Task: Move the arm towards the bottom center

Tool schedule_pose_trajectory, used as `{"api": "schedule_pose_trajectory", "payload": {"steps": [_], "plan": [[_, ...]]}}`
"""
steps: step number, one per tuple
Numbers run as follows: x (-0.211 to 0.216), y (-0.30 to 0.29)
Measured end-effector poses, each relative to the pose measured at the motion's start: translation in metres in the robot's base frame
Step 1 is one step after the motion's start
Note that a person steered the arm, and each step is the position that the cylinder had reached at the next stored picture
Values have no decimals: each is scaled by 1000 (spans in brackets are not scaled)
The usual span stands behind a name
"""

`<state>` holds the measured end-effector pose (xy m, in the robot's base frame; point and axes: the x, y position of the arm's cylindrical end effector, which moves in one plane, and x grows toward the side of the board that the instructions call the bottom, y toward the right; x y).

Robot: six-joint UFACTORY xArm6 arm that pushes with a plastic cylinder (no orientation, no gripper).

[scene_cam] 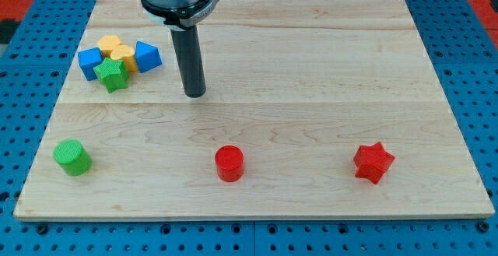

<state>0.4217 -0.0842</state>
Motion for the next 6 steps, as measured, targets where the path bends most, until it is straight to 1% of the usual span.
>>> {"api": "schedule_pose_trajectory", "payload": {"steps": [2, 4, 5, 6], "plan": [[0, 5], [44, 119], [52, 122], [97, 137]]}}
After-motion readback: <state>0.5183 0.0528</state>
